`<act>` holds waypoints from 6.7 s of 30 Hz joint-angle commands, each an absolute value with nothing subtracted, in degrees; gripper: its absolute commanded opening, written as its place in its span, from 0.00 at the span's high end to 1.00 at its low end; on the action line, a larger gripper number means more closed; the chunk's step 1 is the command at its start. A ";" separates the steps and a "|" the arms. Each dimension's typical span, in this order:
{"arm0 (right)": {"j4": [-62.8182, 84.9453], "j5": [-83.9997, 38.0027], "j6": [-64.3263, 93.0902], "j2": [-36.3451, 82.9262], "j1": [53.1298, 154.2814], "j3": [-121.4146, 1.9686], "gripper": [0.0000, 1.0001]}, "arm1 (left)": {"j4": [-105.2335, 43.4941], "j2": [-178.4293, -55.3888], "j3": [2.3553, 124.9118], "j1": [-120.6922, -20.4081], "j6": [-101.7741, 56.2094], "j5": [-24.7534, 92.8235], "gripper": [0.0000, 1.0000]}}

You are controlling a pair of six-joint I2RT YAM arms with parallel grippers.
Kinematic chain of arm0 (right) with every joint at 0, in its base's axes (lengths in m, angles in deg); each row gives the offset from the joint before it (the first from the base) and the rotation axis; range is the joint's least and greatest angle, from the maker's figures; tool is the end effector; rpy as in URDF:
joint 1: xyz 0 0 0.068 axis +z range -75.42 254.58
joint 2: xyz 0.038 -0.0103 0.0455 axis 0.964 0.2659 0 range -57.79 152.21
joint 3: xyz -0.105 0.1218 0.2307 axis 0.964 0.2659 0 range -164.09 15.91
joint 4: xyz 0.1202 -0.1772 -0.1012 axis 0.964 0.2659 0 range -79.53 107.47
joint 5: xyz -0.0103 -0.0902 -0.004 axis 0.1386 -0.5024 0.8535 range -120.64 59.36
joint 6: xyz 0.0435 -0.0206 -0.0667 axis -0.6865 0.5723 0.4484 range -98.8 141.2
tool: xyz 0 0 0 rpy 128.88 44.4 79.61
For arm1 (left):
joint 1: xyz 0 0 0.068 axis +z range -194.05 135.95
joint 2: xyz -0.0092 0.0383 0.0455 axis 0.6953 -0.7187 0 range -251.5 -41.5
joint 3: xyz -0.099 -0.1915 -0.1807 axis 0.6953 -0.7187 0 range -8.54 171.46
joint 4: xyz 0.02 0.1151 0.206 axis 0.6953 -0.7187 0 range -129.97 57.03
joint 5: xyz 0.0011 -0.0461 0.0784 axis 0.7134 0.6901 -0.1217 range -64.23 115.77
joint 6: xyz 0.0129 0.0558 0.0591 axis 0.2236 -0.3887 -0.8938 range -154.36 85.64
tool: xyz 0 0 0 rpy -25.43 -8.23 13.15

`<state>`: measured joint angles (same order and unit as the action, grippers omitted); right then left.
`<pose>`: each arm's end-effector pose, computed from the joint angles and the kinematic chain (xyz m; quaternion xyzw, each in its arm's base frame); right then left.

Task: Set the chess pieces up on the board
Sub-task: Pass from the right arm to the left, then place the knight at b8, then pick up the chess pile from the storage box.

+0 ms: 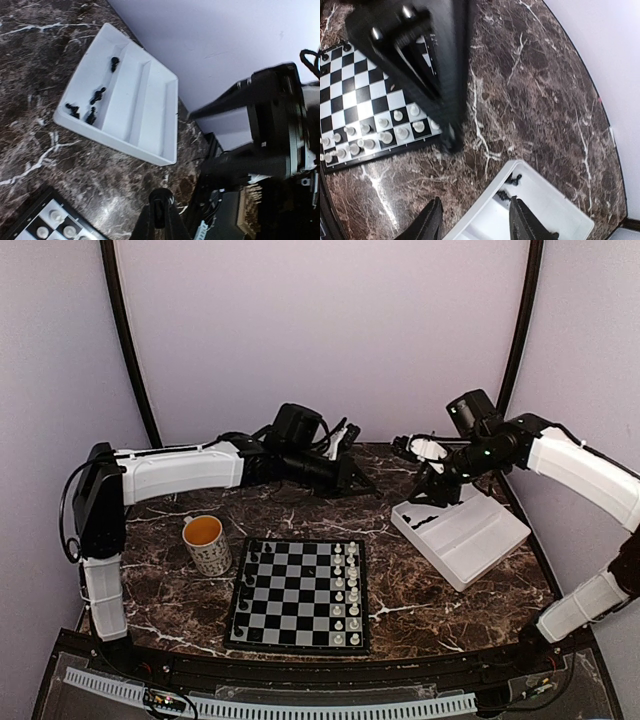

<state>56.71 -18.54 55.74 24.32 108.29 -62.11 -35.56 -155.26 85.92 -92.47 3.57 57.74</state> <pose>0.2385 0.1770 0.3170 -0.5544 0.7543 0.0967 0.3381 0.2910 -0.3850 0.2973 0.2263 0.7790 -0.5347 0.2365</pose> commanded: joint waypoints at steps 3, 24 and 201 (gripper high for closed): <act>49.79 -3.00 55.18 16.00 91.93 -49.58 0.48 | -57.73 -139.08 79.96 -92.55 -16.71 47.39 1.00; 34.66 -3.13 51.81 17.92 87.50 -34.07 0.44 | -82.06 -110.30 44.27 -101.38 -2.92 27.43 1.00; 54.85 -17.94 51.96 51.40 94.03 -68.58 0.86 | -65.98 -149.57 90.51 -90.67 -17.64 36.04 0.55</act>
<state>54.94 -20.09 51.39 58.02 95.00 -68.75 -68.96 -149.03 88.08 -91.03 -17.22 33.59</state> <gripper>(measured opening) 0.151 0.449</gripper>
